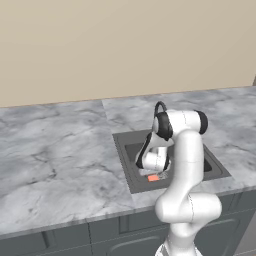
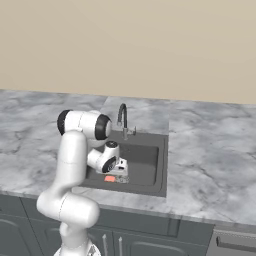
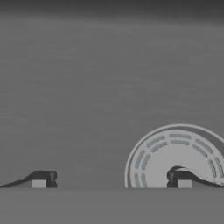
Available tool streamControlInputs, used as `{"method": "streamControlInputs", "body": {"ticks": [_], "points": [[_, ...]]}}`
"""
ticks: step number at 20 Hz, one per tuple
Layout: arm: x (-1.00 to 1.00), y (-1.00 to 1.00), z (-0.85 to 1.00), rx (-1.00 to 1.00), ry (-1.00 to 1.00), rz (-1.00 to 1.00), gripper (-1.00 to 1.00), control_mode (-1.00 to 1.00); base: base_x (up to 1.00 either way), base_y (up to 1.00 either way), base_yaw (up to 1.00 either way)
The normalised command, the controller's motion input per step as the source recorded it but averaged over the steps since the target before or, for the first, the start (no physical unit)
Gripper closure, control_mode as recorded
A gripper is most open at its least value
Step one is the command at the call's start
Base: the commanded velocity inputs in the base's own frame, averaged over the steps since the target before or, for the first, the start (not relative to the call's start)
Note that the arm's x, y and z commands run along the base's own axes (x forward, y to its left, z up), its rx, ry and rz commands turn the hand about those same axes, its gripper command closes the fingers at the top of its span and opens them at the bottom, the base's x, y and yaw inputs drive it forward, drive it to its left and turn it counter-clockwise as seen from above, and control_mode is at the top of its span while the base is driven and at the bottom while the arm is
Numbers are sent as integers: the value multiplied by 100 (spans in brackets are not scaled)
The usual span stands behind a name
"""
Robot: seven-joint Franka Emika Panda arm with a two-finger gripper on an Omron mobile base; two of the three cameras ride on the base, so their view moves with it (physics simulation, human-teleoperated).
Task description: Pick up the sponge and bar soap from the sink, and place them back in the cabinet, and close the cabinet door.
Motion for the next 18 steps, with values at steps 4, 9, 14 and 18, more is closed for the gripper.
{"method": "streamControlInputs", "body": {"ticks": [4,9,14,18], "points": [[-17,14,0,0,3,0,-100,-100,0,0,0],[-14,2,0,0,1,0,-100,-100,0,0,0],[-12,0,1,0,0,0,-100,-100,0,0,0],[-7,0,0,0,0,0,-100,-100,0,0,0]]}}
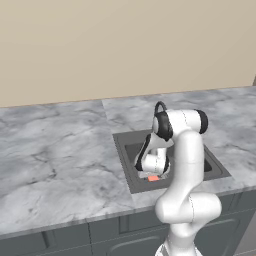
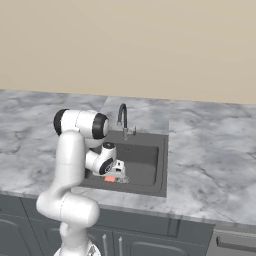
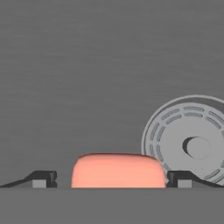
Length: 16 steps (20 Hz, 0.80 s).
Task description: Pick up the sponge and bar soap from the sink, and place them back in the cabinet, and close the cabinet door.
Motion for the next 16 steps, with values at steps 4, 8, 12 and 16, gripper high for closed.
{"method": "streamControlInputs", "body": {"ticks": [4,8,12,16], "points": [[0,0,-5,0,0,0,-100,-100,0,0,0],[0,0,-15,0,0,0,-100,-100,0,0,0],[0,0,-23,0,0,0,-100,-100,0,0,0],[0,0,-13,0,0,0,100,-100,0,0,0]]}}
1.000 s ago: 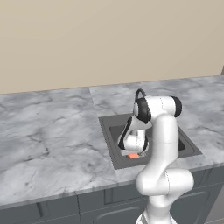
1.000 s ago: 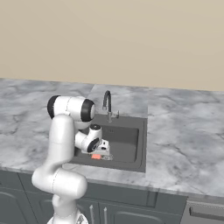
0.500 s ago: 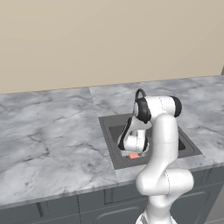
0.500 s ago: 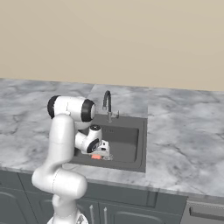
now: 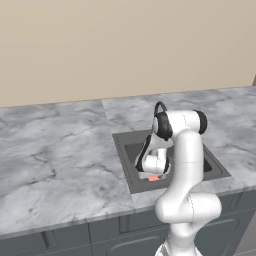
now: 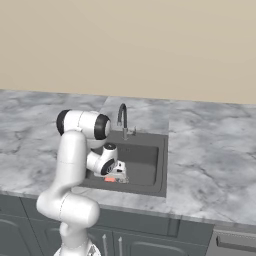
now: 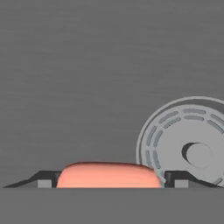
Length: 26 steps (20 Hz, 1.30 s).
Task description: Pick up the sponge and bar soap from the sink, and place them back in the cabinet, and close the cabinet door.
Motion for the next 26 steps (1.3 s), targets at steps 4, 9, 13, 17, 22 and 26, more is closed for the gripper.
{"method": "streamControlInputs", "body": {"ticks": [4,9,13,17,22,26], "points": [[0,0,-1,0,0,0,100,-100,0,0,0],[0,0,0,0,0,0,100,-100,0,0,0],[-1,0,17,0,-1,0,100,-100,0,0,0],[-14,1,50,0,-7,0,100,-100,0,0,0],[-16,9,57,0,-9,0,100,-100,0,0,0],[-27,12,59,0,-10,0,100,-100,0,0,0]]}}
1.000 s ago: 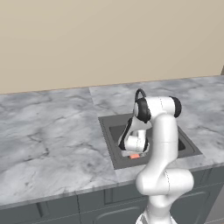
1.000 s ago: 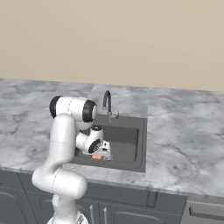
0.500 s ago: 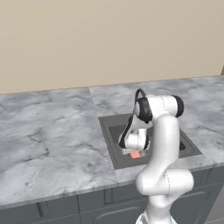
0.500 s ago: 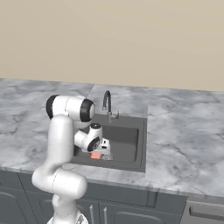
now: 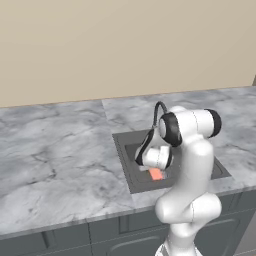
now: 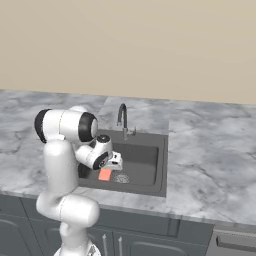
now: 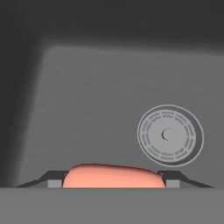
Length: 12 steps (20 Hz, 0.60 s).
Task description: Pick up the sponge and bar soap from the sink, and place them back in the cabinet, and close the cabinet door.
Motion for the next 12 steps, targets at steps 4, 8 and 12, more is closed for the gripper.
{"method": "streamControlInputs", "body": {"ticks": [4,8,12], "points": [[-21,6,66,0,-11,0,100,-100,0,0,0],[-8,3,76,0,-7,0,100,-100,0,0,0],[-6,2,80,0,-4,0,100,-100,0,0,0]]}}
